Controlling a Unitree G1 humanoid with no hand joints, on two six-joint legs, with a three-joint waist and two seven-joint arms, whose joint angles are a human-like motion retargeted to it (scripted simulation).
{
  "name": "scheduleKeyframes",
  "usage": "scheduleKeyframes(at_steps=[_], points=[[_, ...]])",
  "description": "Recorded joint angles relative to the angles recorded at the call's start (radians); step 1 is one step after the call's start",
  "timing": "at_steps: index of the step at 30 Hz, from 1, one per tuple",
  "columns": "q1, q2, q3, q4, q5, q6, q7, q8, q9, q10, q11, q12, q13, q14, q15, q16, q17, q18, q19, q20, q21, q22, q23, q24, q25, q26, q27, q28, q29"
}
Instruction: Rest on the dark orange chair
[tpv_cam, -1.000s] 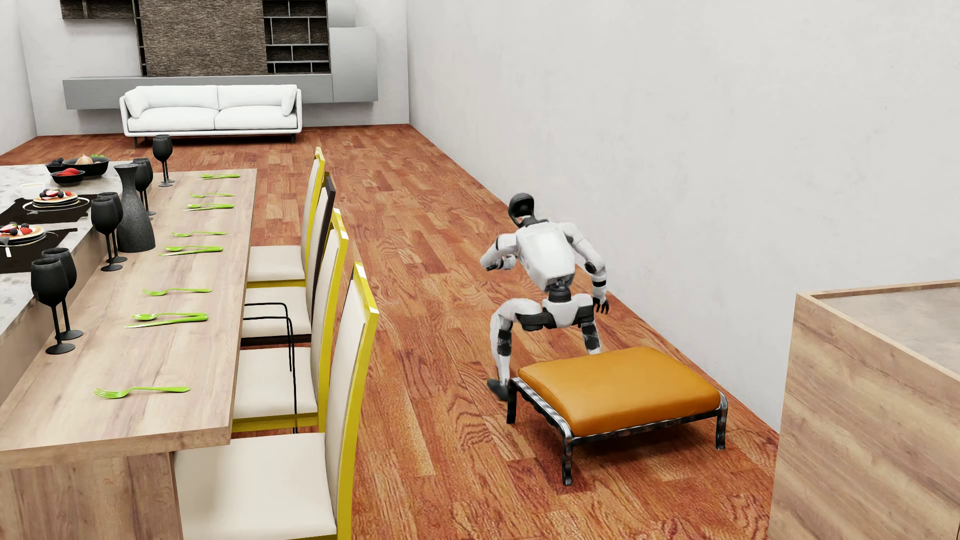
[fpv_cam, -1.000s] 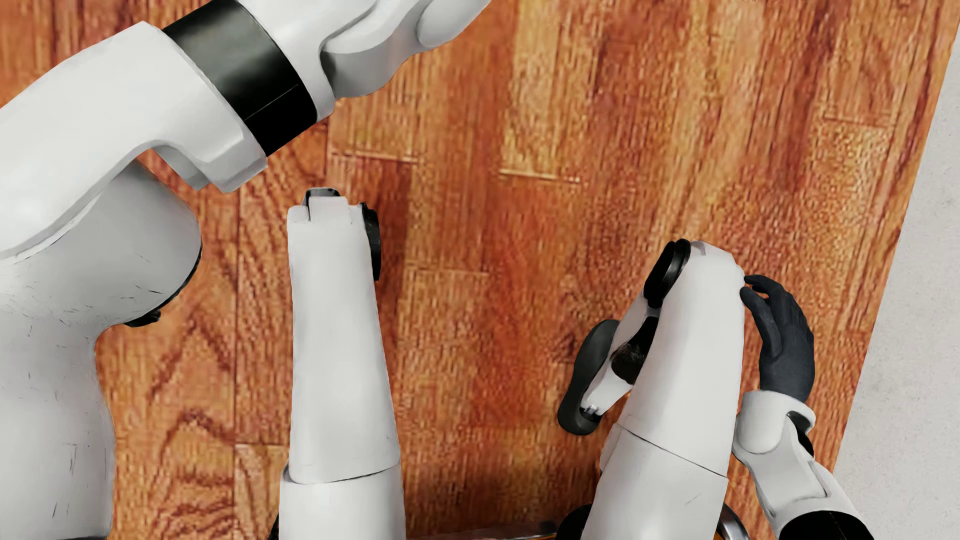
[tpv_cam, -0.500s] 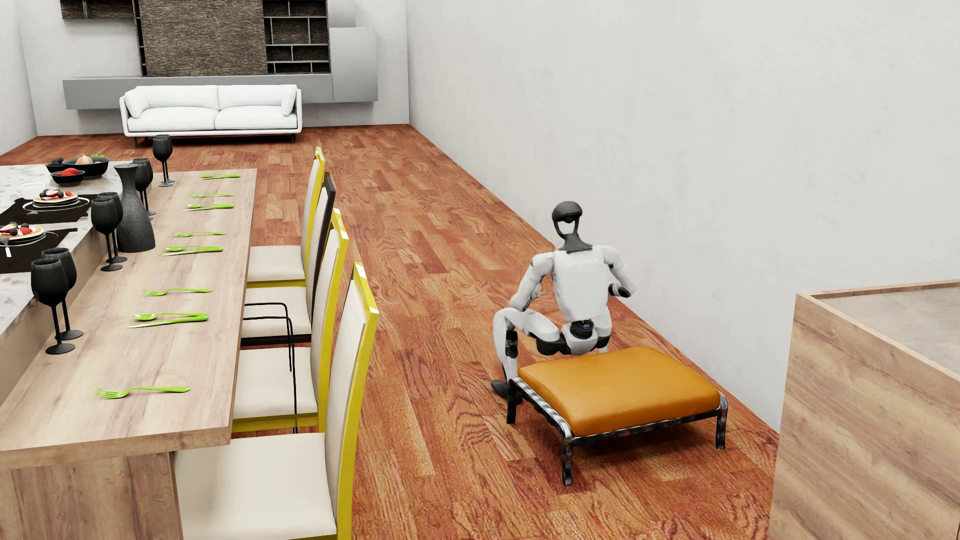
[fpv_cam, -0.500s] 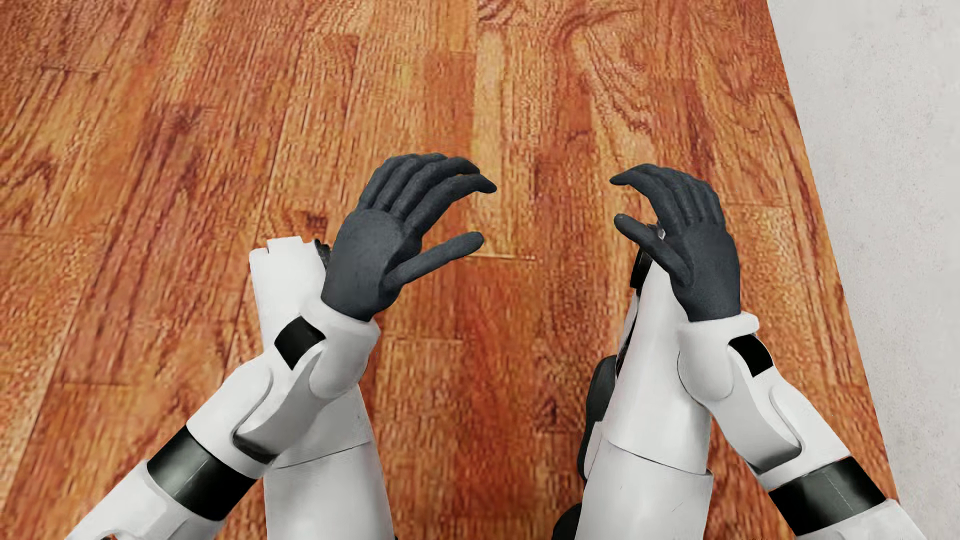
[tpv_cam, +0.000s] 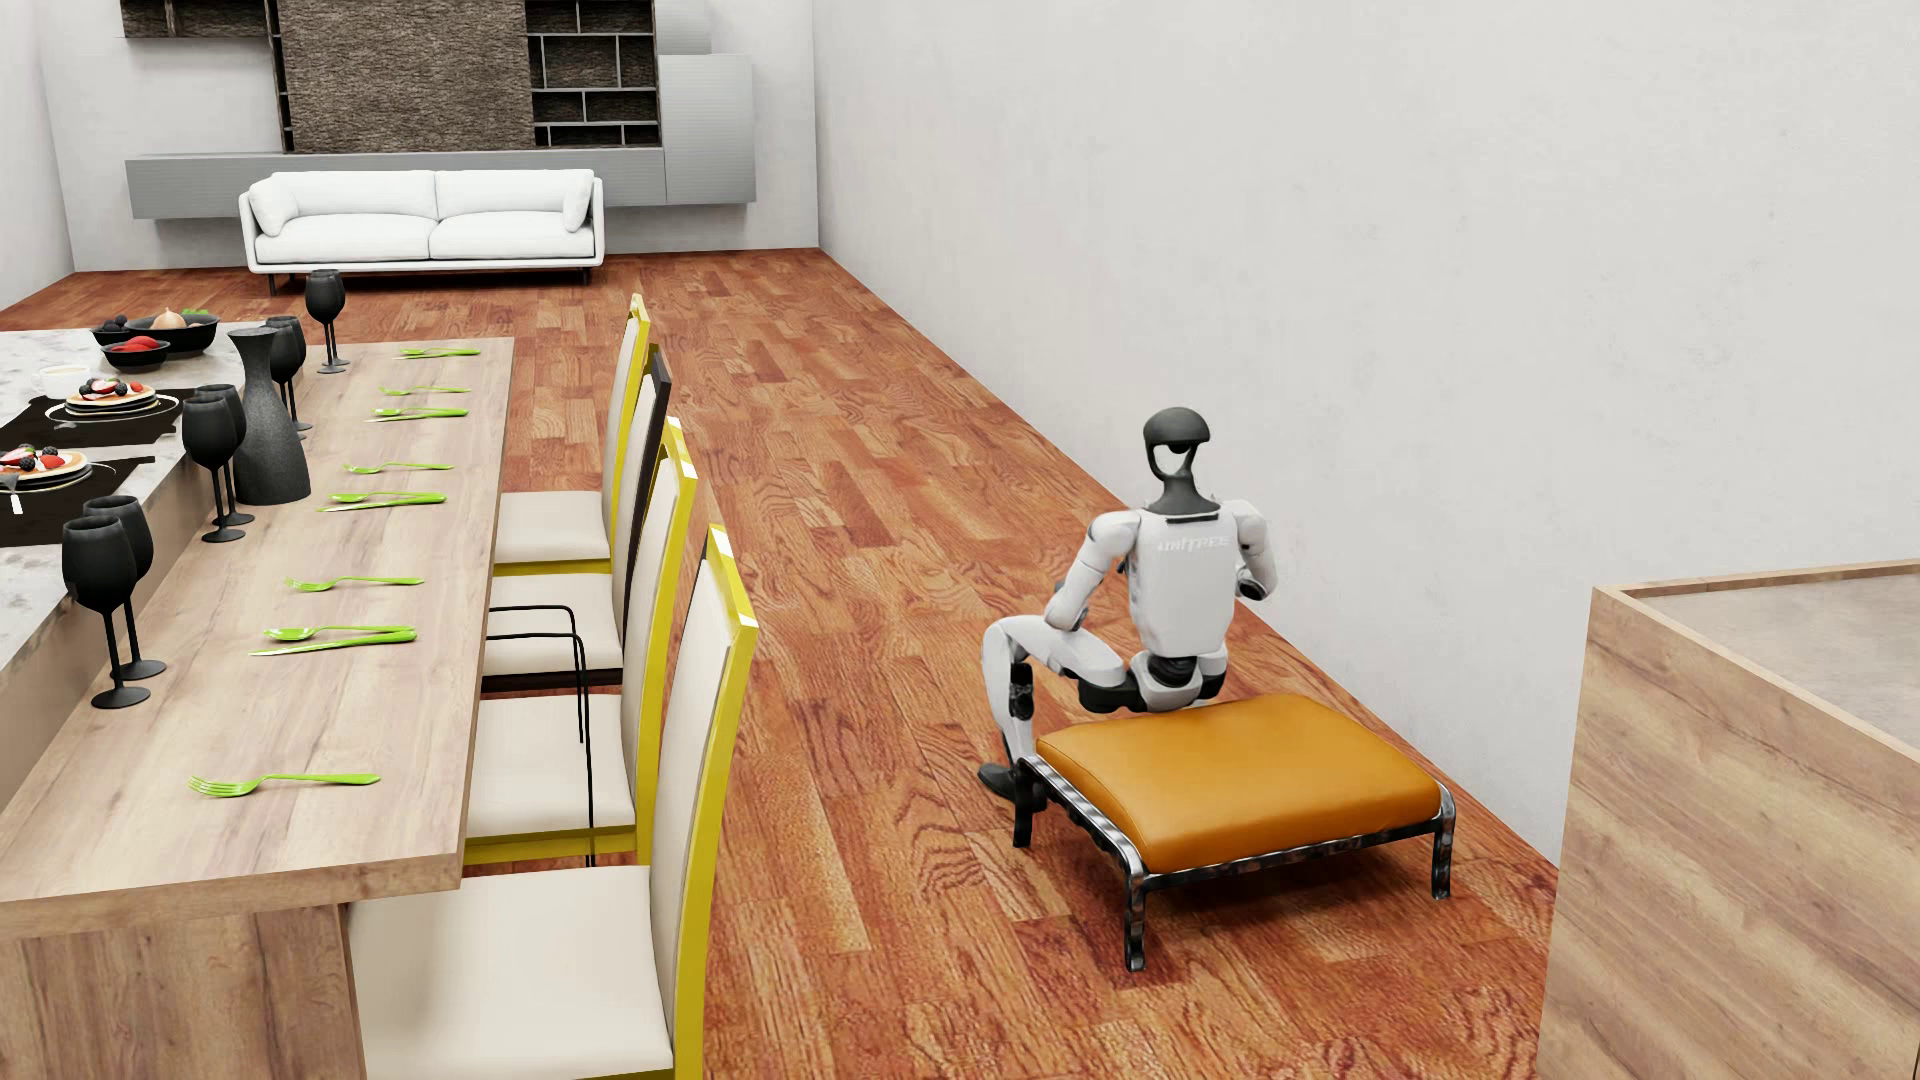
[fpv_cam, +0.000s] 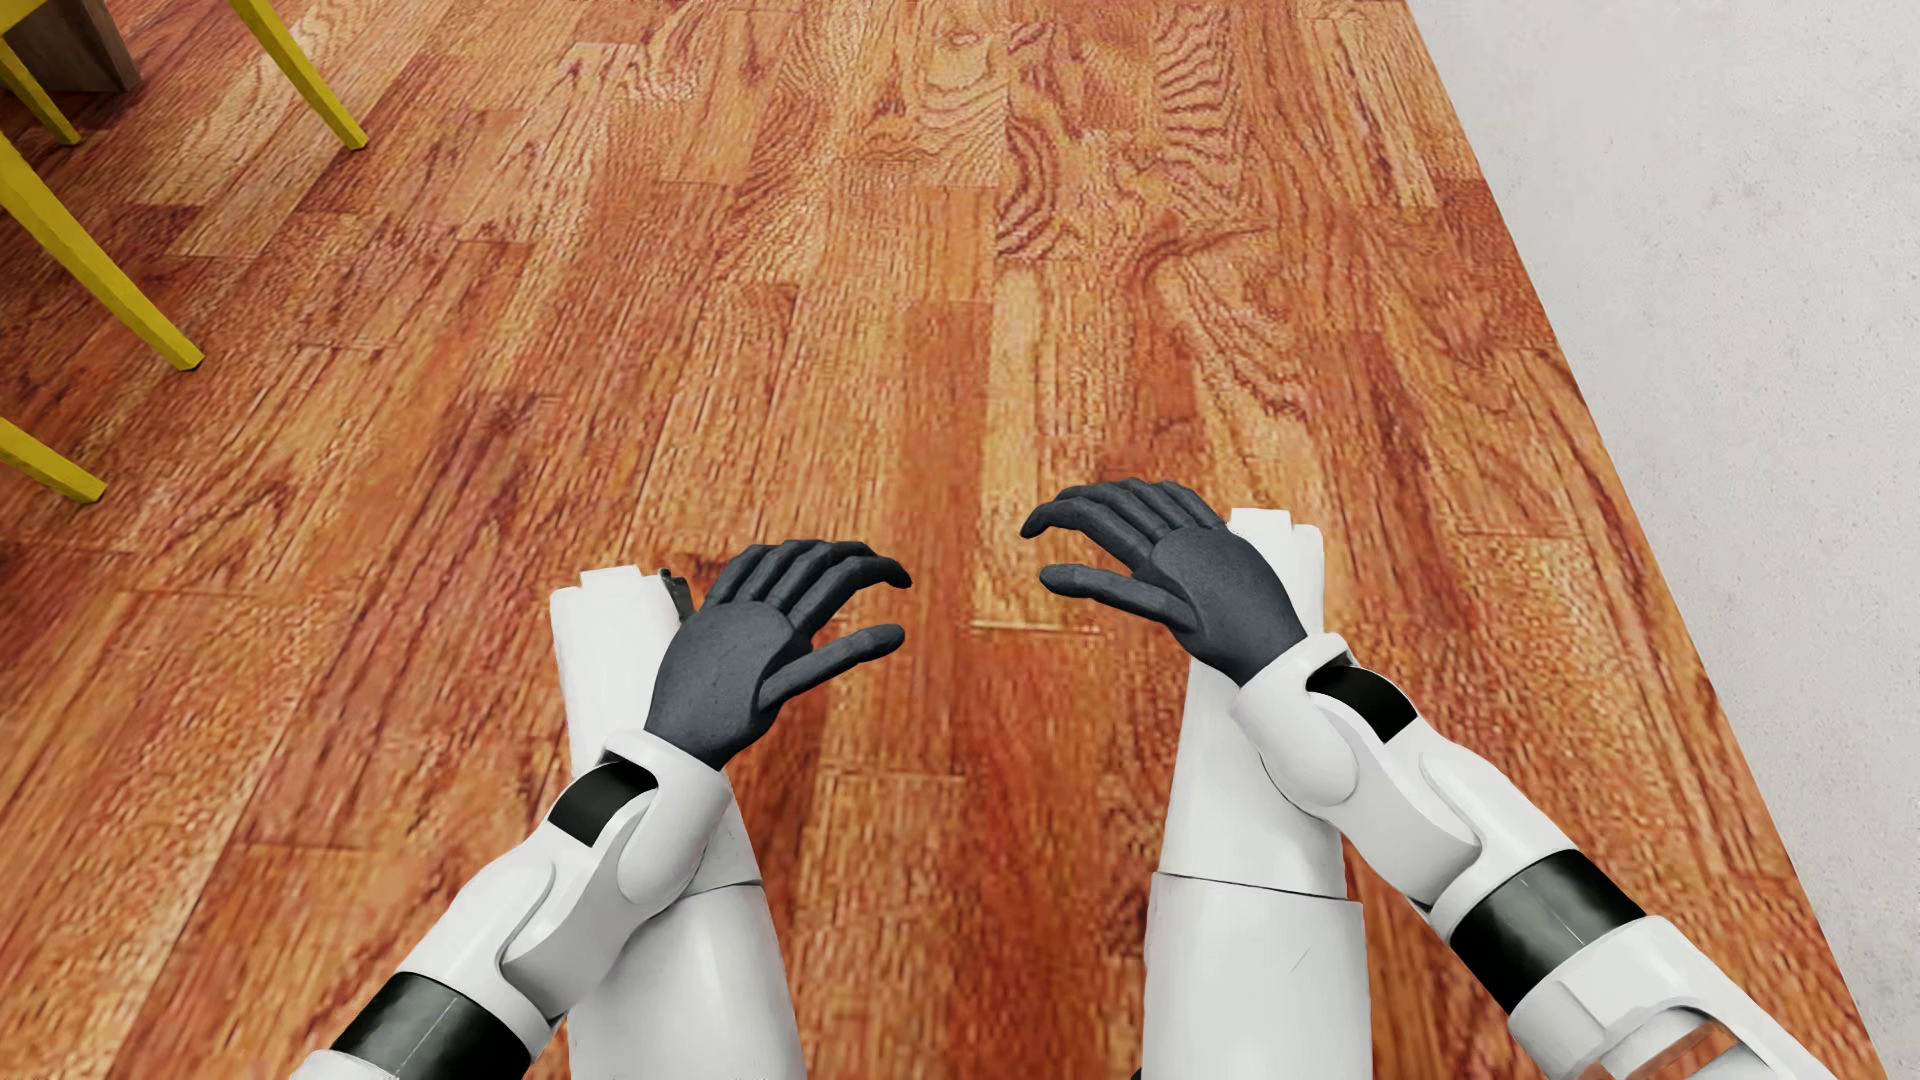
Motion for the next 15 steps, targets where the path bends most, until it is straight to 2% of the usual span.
scheduleKeyframes(at_steps=[1, 2, 4, 7, 9, 10, 11, 14, 15], points=[[-0.004, -0.001, 0.003, -0.006, -0.006, 0.004, 0.0, 0.001, 0.0, 0.0, 0.002, -0.01, 0.006, 0.007, -0.001, -0.009, 0.008, 0.007, 0.003, -0.007, -0.007, 0.008, 0.004, 0.008, -0.023, 0.005, -0.004, 0.01, -0.005], [-0.006, -0.002, 0.005, -0.009, -0.006, 0.004, 0.0, 0.005, -0.002, 0.002, 0.006, -0.01, 0.01, 0.009, -0.005, -0.02, 0.011, 0.011, 0.0, -0.016, -0.002, 0.027, 0.011, -0.007, -0.022, 0.027, 0.011, 0.044, -0.02], [-0.011, -0.003, 0.002, -0.011, -0.008, 0.009, -0.006, 0.008, -0.007, 0.006, 0.009, -0.009, 0.011, 0.007, -0.004, -0.038, 0.022, 0.009, 0.001, -0.009, 0.006, 0.042, 0.029, 0.025, -0.027, 0.029, 0.034, 0.043, -0.061], [-0.028, -0.017, 0.003, -0.015, -0.007, 0.006, -0.015, 0.011, -0.01, 0.011, 0.013, -0.013, 0.006, 0.001, -0.014, -0.049, 0.024, 0.007, 0.004, -0.009, 0.012, 0.038, 0.038, 0.033, -0.032, 0.033, 0.046, 0.051, -0.08], [-0.062, -0.046, 0.003, -0.011, -0.007, 0.003, -0.025, 0.022, -0.017, 0.013, 0.013, -0.039, -0.007, 0.0, -0.015, -0.041, 0.027, 0.003, 0.019, 0.004, -0.001, 0.03, 0.034, 0.027, -0.037, 0.001, 0.031, 0.008, -0.072], [-0.076, -0.061, 0.004, -0.005, -0.007, 0.0, -0.024, 0.021, -0.024, 0.013, 0.013, -0.056, -0.015, 0.002, -0.01, -0.033, 0.028, 0.0, 0.017, 0.021, -0.016, 0.018, 0.032, 0.049, -0.057, -0.01, 0.023, -0.038, -0.051], [-0.09, -0.071, 0.006, -0.003, -0.007, 0.006, -0.027, 0.022, -0.029, 0.019, 0.014, -0.063, -0.017, 0.004, -0.009, -0.034, 0.024, 0.006, 0.021, 0.043, -0.025, -0.001, 0.028, 0.045, -0.061, -0.025, 0.015, -0.074, -0.04], [-0.107, -0.077, 0.009, -0.006, -0.017, 0.008, -0.032, 0.017, -0.028, 0.029, 0.02, -0.069, -0.007, -0.011, -0.026, -0.035, 0.02, 0.012, 0.028, 0.045, -0.037, -0.008, 0.016, 0.042, -0.054, -0.03, 0.008, -0.072, -0.049], [-0.114, -0.088, 0.013, 0.001, -0.011, 0.007, -0.034, 0.016, -0.025, 0.03, 0.02, -0.074, -0.007, -0.011, -0.03, -0.036, 0.016, -0.002, 0.031, 0.056, -0.043, -0.026, 0.005, 0.048, -0.059, -0.033, 0.008, -0.093, -0.042]])
